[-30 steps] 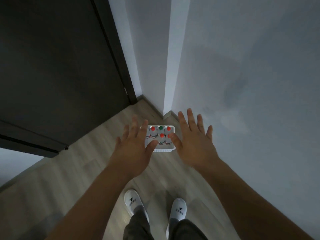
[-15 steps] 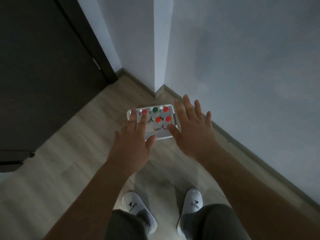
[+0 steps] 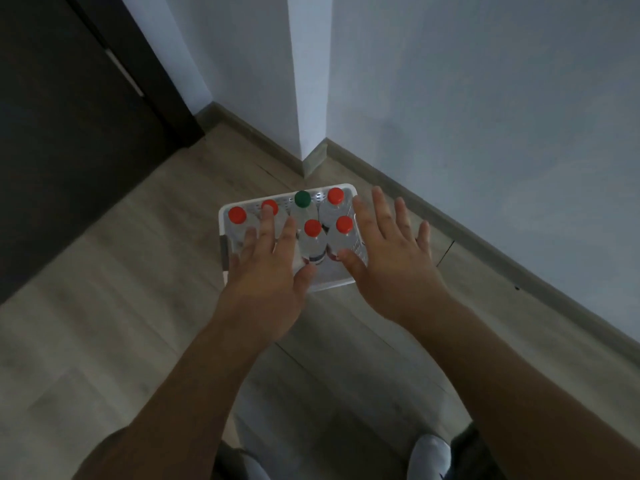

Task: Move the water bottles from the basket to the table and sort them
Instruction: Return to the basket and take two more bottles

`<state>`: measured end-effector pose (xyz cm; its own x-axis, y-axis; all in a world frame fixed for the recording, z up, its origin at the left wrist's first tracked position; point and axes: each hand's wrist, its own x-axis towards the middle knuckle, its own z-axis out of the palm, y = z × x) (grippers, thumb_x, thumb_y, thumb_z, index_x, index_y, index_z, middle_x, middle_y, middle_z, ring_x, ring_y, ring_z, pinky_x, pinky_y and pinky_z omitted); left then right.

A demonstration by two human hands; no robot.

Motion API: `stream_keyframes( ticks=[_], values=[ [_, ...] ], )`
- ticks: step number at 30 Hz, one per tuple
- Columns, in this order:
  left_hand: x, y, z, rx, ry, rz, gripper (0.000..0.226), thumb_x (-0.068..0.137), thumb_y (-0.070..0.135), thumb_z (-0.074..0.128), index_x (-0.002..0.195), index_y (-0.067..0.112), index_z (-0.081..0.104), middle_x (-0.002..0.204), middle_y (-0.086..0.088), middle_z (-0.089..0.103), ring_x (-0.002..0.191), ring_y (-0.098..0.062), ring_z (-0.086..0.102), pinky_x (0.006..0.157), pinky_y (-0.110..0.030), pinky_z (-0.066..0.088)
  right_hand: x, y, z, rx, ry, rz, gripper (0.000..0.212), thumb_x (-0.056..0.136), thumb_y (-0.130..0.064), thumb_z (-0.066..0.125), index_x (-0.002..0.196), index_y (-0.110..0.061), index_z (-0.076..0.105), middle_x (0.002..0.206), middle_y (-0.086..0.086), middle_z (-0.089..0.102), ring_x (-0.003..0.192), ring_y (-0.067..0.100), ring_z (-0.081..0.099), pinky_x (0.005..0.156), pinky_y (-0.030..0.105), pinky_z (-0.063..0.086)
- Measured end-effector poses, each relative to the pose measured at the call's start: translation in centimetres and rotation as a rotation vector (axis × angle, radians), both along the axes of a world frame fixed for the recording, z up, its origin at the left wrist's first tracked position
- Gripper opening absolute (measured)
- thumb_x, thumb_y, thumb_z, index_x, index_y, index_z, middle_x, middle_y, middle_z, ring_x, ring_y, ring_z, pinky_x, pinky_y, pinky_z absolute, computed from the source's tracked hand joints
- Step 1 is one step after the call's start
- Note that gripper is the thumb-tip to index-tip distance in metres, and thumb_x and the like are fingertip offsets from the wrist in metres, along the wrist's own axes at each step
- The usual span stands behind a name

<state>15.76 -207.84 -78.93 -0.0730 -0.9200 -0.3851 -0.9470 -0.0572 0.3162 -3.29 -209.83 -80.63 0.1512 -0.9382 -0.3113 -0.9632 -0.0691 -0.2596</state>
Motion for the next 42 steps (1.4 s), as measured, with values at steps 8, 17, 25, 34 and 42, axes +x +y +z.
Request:
stream_keyframes(
  ticks=[8,17,25,34,42],
  values=[
    [-0.4,-0.4,-5.2,0.017,0.063,0.002,0.081,0.103,0.05,0.047,0.163,0.032,-0.005,0.169,0.007,-0.023,0.158,-0.026,-0.009,0.126,-0.057,0.015,-0.2,0.2,-4.7,-0.052,-0.027,0.029,0.079,0.104,-0.068,0.024,0.158,-0.038,-0.025,0.166,-0.007,-0.032,0.154,0.027,-0.025,0.122,0.062,-0.012],
    [-2.0,-4.0,-8.0,-0.161,0.099,-0.007,0.068,0.098,0.027,0.066,0.156,0.027,0.032,0.159,0.002,0.039,0.144,-0.02,0.041,0.119,-0.044,0.037,-0.1,-3.0,-7.4,-0.051,0.016,0.119,0.073,0.107,-0.047,0.044,0.165,-0.03,0.003,0.173,0.006,-0.004,0.159,0.031,0.001,0.126,0.061,0.007],
    [-2.5,-6.6,-12.0,-0.19,0.142,0.072,0.029,0.097,0.032,0.067,0.123,0.023,0.058,0.115,0.003,0.066,0.109,-0.016,0.062,0.088,-0.028,0.044,-0.1,-5.7,-11.0,-0.053,-0.087,0.158,0.069,0.103,-0.019,0.056,0.163,-0.022,0.022,0.163,0.009,0.035,0.141,0.03,0.045,0.109,0.049,0.047],
    [-0.8,-6.3,-12.4,-0.244,0.22,0.126,0.005,0.099,0.022,0.063,0.1,0.025,0.06,0.093,0.01,0.063,0.093,-0.011,0.061,0.088,-0.032,0.051,2.0,-5.3,-11.3,-0.141,-0.121,0.099,0.022,0.102,-0.021,0.061,0.124,-0.017,0.059,0.121,0.005,0.057,0.091,0.015,0.057,0.079,0.03,0.049],
    [3.1,-4.4,-11.5,-0.202,0.141,0.041,0.017,0.099,0.022,0.063,0.115,0.026,0.058,0.109,0.005,0.066,0.107,-0.015,0.062,0.097,-0.035,0.051,4.2,-4.6,-11.4,-0.079,-0.164,0.115,0.022,0.101,-0.03,0.063,0.12,-0.021,0.06,0.121,0.001,0.057,0.096,0.016,0.06,0.087,0.032,0.053]
  ],
)
